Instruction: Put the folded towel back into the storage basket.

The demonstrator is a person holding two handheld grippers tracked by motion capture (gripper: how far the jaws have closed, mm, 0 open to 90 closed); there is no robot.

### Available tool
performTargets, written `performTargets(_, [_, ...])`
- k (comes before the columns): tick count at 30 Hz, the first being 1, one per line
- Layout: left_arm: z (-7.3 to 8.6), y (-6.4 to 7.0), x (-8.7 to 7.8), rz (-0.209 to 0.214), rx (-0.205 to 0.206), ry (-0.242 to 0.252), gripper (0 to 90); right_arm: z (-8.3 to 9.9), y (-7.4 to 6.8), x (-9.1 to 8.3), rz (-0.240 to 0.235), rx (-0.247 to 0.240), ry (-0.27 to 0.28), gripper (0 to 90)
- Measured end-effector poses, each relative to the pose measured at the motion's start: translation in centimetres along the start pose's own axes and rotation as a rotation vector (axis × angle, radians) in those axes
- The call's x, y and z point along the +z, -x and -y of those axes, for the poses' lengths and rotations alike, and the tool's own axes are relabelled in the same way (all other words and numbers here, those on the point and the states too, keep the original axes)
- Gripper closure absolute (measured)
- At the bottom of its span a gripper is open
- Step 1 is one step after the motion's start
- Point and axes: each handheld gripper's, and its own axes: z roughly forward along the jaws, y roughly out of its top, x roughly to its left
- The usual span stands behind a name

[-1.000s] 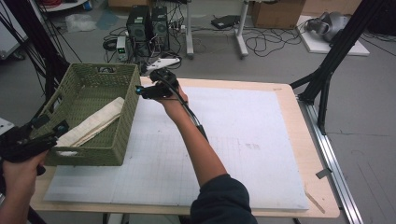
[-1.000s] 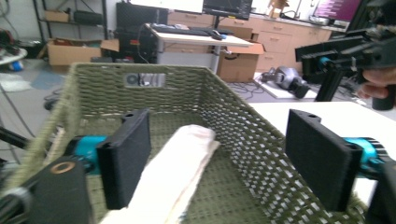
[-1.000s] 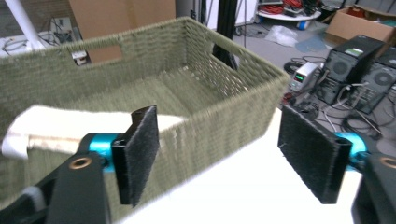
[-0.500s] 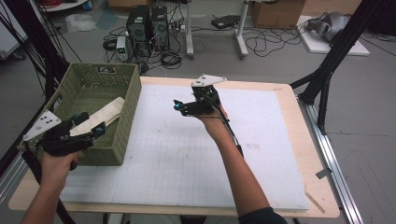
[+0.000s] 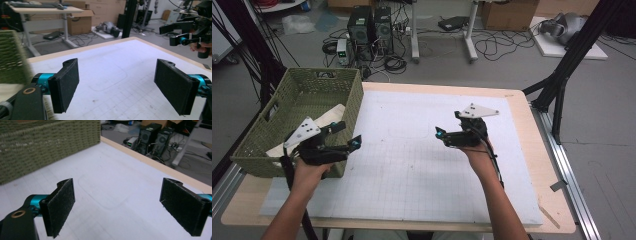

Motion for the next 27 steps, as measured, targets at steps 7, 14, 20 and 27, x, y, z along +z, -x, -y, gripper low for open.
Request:
performTargets(7, [-0.8, 3.2, 1.7, 0.068, 0.036, 0.01, 20.3, 3.7, 0.9, -4.2, 0.039, 0.039, 0.009, 11.8])
performTargets(14, [-0.2, 4.9, 4.1, 0.102, 0.046, -0.021, 20.3, 7.1, 1.6, -7.0, 0.082, 0.082, -0.012, 11.7])
performTargets(20, [1.5, 6.1, 6.2, 0.115, 0.049, -0.054, 20.6, 9.0, 2.2, -8.9, 0.12, 0.091, -0.011, 11.7])
performTargets(27, [3.5, 6.7, 7.1, 0.133, 0.062, -0.075, 21.4, 10.6, 2.3, -10.2, 0.17, 0.086, -0.002, 11.7])
